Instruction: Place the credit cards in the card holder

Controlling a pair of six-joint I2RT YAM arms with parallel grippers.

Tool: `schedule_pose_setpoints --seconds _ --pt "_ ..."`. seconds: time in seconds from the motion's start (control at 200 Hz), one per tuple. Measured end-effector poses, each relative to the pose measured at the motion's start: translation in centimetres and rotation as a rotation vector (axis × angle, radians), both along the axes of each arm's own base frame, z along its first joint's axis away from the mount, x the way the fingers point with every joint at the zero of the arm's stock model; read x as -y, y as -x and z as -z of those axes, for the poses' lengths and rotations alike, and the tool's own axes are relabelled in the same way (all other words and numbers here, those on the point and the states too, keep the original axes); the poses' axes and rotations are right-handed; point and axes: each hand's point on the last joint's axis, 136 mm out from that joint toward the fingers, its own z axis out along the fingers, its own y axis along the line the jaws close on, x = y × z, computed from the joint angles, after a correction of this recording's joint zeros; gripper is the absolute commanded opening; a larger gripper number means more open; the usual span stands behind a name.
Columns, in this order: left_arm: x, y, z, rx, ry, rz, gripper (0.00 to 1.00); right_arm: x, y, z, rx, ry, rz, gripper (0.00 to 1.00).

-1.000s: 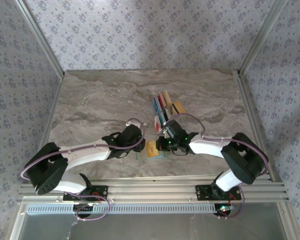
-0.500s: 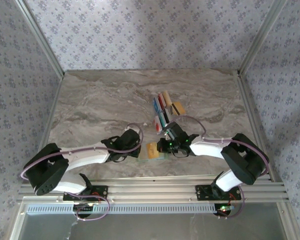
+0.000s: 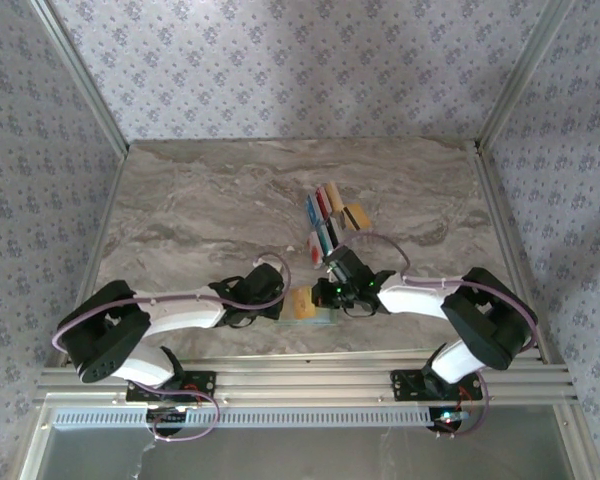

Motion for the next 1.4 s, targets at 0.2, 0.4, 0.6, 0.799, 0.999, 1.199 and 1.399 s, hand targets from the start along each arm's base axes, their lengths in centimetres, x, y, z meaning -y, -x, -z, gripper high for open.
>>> schedule_pose_setpoints --seconds 0.2,0.4,0.6,0.799,0.999,1.199,1.399 --pt "0.0 0.0 -0.1 0.000 0.007 -0.007 0.17 -0.7 0.2 -0.2 0.014 -0.007 0.016 0.00" --pt "0.1 0.2 -0.1 -0.001 0.009 -0.006 0.17 -1.8 0.6 -0.8 0.036 -0.033 0.008 0.00" --pt "0.2 0.3 -0.1 -0.002 0.009 -0.005 0.17 -2.8 1.1 -1.2 0.051 -0.047 -0.015 0.00" --pt "0.1 0.2 -0.1 0.001 0.008 -0.007 0.18 -2.2 1.0 -1.1 0.053 -0.001 -0.013 0.29" --pt "0.1 0.2 -0.1 0.005 0.006 -0.010 0.18 0.3 0.5 -3.7 0.123 0.071 -0.006 0.47" --pt "0.1 0.2 -0.1 0.006 0.005 -0.010 0.19 2.3 -1.2 -4.7 0.183 0.182 0.023 0.39" --pt "0.1 0.2 -0.1 0.006 0.003 -0.010 0.19 3.2 -1.6 -2.7 0.174 0.305 0.010 0.40"
